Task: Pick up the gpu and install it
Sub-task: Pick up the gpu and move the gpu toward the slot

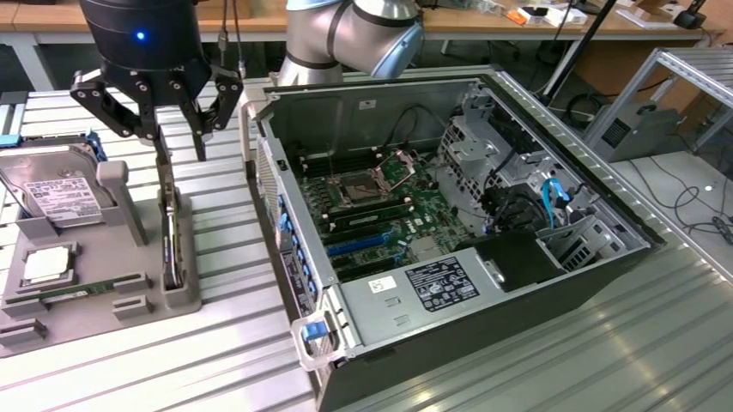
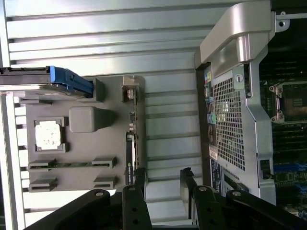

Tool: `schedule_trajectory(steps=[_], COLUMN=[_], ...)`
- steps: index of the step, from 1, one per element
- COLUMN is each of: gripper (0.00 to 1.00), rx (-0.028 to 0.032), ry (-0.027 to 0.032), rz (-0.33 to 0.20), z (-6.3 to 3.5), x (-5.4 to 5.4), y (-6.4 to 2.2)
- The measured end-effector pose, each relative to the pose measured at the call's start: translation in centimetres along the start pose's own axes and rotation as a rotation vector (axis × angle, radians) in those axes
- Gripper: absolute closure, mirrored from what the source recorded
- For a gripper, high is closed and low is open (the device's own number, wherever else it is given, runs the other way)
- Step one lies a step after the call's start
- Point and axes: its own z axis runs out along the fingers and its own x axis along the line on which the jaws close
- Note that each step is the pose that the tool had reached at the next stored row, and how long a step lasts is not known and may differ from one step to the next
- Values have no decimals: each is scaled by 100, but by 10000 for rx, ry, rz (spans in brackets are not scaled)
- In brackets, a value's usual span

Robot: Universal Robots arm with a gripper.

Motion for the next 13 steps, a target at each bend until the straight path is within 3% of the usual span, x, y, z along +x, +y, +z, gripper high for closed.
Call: schedule_trajectory(steps=[13], gripper=[58], rx=[-1], ry=[0], rz=[-1], z=[28], x=[3], y=[-2])
